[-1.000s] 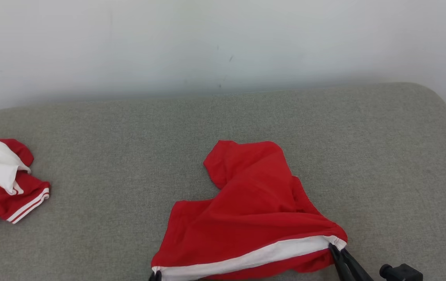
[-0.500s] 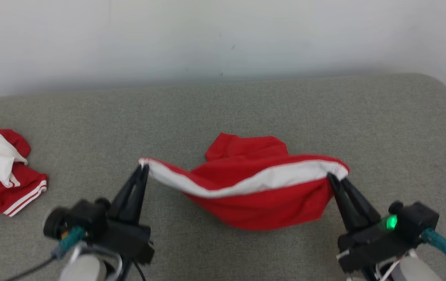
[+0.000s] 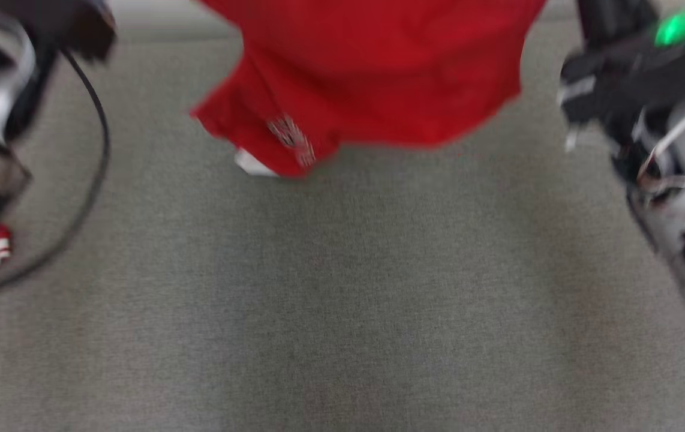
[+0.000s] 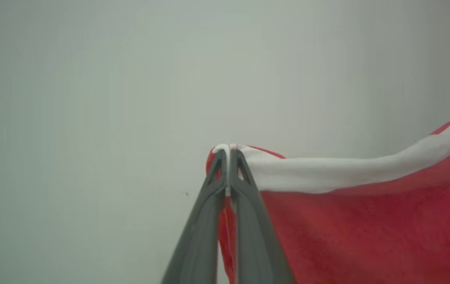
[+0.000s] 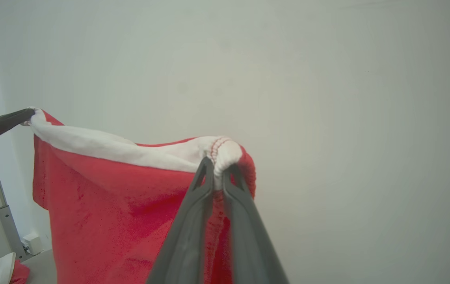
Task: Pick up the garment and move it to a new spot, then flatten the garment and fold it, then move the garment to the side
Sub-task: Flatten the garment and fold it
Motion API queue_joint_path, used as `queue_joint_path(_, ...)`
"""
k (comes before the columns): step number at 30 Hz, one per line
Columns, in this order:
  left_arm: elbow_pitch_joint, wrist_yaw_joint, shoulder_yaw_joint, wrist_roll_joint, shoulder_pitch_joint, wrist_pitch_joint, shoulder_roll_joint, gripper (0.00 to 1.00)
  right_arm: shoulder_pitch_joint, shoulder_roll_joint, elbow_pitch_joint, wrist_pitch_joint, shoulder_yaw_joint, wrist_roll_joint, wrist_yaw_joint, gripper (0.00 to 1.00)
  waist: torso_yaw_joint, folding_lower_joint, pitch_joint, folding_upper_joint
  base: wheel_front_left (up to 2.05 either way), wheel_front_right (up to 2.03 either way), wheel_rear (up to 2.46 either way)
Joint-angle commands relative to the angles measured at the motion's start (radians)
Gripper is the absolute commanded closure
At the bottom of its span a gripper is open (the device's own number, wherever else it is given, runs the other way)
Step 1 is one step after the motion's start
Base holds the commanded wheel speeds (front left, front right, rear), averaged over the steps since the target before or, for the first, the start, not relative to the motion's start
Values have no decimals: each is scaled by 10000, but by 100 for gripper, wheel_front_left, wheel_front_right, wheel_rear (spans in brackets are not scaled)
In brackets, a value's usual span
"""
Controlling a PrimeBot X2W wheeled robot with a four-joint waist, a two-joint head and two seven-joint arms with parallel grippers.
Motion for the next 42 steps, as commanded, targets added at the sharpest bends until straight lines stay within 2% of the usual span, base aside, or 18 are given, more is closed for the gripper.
queue_joint_path(1, 306, 16, -222, -173, -879, 74, 145, 100, -852, -2, 295, 165, 216, 326, 36, 100, -305, -3, 1221, -2, 0, 0, 0)
queue_joint_path(3, 739, 16, -394, -552, -1943, 223, 171, 100, -2021, -23, 713, 374, 471, 630, 36, 100, -400, -3, 1577, -2, 0, 0, 0)
queue_joint_path(4, 739, 16, -394, -552, -1943, 223, 171, 100, -2021, -23, 713, 374, 471, 630, 36, 100, -400, -3, 1577, -2, 0, 0, 0)
queue_joint_path(5, 1155, 16, -764, -522, -2910, 298, 320, 100, -3017, 20, 1183, 530, 720, 975, 36, 100, -481, -3, 1876, -2, 0, 0, 0)
queue_joint_path(11, 2063, 16, -1292, -771, -5162, 401, 416, 100, -5423, -56, 2251, 722, 1142, 1570, 36, 100, -594, -3, 2681, -2, 0, 0, 0)
queue_joint_path(17, 3002, 17, -1915, -1184, -6652, 49, 203, 100, -6976, -237, 3076, 797, 1524, 1838, 36, 100, -476, -3, 3147, -2, 0, 0, 0)
queue_joint_path(22, 3600, 22, -2491, -1550, -7148, -390, 109, 100, -7564, -340, 3557, 564, 1821, 2075, 34, 100, -424, -3, 3338, -2, 0, 0, 0)
queue_joint_path(27, 3934, 22, -3033, -1915, -7092, -857, 193, 100, -7338, -451, 3636, 254, 2321, 2273, 34, 100, -416, -3, 3324, -2, 0, 0, 0)
queue_joint_path(34, 3755, 22, -3419, -2866, -5986, -1660, 464, 100, -6301, -703, 3258, -131, 2893, 2713, 34, 100, -408, -3, 2747, -2, 0, 0, 0)
queue_joint_path(39, 2982, 60, -2917, -3438, -4138, -1974, 692, 100, -4594, -1098, 2464, -245, 3095, 2924, 25, 100, -348, -3, 1954, -2, 0, 0, 0)
queue_joint_path(42, 1878, 353, -2164, -3501, -2618, -1988, 880, 100, -3291, -1305, 1582, -244, 2735, 2966, 25, 100, -374, -3, 1493, -2, 0, 0, 0)
